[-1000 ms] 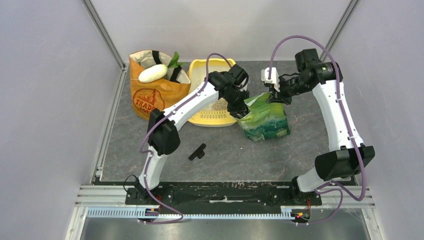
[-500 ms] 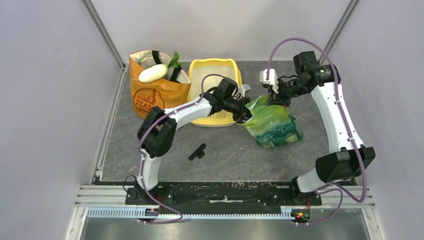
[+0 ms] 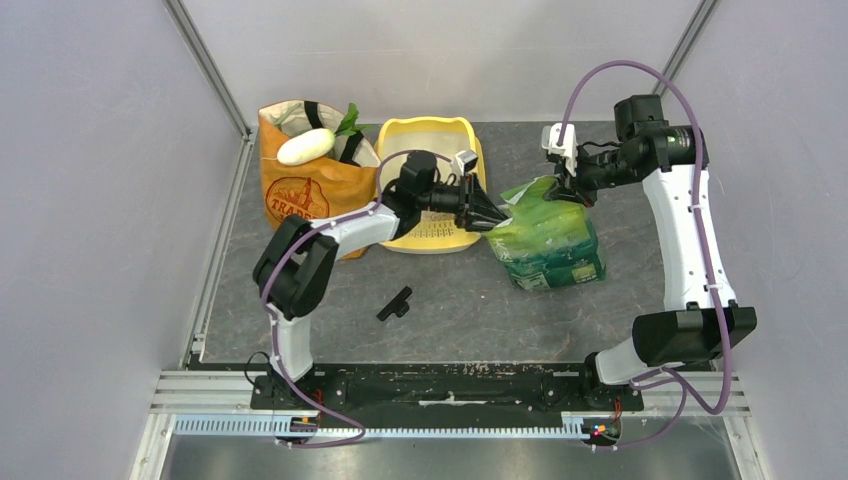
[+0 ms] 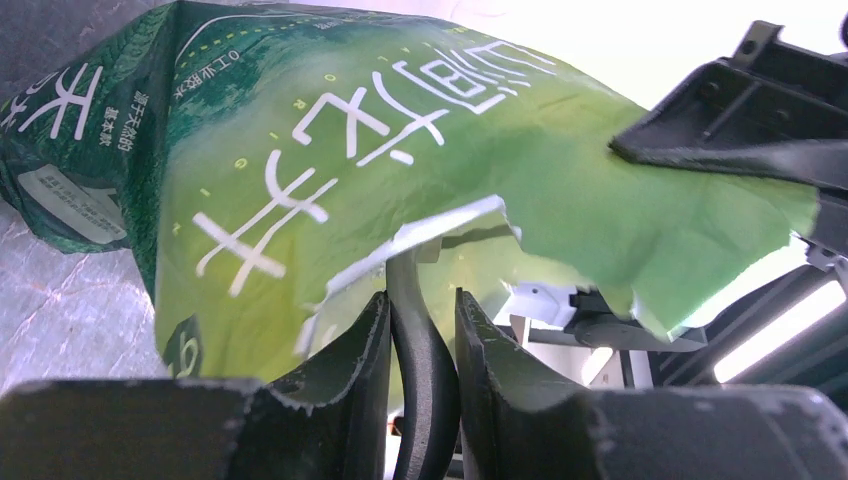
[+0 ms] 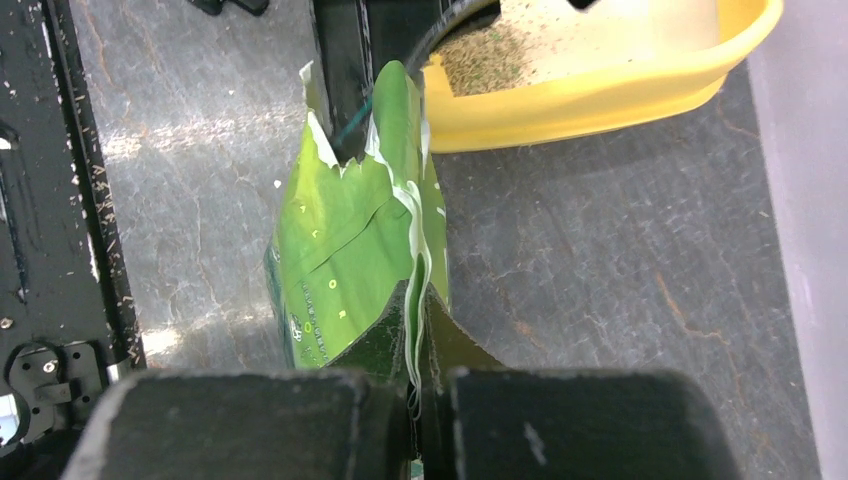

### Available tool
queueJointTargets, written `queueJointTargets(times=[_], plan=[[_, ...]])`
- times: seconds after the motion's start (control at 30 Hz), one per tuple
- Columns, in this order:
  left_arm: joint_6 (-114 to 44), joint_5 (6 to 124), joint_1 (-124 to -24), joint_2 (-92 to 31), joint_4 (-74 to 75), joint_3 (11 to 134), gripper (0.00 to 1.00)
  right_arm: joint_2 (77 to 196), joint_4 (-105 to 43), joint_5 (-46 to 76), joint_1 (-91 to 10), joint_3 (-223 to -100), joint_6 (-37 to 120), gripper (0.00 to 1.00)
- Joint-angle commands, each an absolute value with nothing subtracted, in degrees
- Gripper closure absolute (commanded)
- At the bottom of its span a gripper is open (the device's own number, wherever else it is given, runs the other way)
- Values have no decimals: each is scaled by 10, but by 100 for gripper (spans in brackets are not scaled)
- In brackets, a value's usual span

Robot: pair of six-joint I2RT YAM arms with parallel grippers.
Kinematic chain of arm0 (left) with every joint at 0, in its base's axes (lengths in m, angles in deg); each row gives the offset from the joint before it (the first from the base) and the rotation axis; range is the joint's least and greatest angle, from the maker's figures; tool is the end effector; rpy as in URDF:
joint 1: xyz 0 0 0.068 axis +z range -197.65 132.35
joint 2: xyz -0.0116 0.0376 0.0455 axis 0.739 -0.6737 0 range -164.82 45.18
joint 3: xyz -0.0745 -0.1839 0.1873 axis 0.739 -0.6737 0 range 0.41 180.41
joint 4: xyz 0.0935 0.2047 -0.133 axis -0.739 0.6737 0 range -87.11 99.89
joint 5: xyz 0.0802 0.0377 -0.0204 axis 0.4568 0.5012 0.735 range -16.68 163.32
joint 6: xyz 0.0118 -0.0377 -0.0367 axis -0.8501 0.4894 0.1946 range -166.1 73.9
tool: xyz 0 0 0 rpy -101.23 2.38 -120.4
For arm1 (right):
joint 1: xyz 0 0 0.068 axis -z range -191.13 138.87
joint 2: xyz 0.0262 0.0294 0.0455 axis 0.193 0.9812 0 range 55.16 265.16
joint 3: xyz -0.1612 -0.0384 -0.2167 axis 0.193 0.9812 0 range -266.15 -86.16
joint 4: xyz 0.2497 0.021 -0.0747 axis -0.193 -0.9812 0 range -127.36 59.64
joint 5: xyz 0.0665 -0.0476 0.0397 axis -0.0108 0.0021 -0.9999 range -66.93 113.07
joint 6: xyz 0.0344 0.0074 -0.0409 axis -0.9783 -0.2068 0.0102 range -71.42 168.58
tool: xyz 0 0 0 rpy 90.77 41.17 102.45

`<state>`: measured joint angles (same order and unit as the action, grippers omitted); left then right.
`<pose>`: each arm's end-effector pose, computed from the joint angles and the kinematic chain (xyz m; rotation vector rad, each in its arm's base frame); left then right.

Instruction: Fill the litter box with clean litter

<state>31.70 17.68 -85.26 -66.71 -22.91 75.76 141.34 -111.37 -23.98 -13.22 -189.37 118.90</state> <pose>0.3334 -0.2939 0.2434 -0.1427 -2.3272 2.0982 0.2610 0.0356 0.4178 -1.5264 1.6980 0.5243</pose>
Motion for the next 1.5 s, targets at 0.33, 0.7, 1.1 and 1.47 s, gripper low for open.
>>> queueJointTargets(times=[0.33, 0.7, 1.1, 1.47], plan=[[264, 165, -746, -486, -163, 713, 98, 1417, -1043, -298, -129, -1994, 1146, 100], [287, 141, -682, -433, -172, 649, 98, 1477, -1020, -263, -166, -2024, 1130, 100], [304, 132, -639, -384, -191, 600, 98, 1503, -1032, -244, -166, -2036, 1138, 100], [309, 134, -604, -350, -191, 564, 98, 1510, -1036, -241, -171, -2051, 1132, 100]])
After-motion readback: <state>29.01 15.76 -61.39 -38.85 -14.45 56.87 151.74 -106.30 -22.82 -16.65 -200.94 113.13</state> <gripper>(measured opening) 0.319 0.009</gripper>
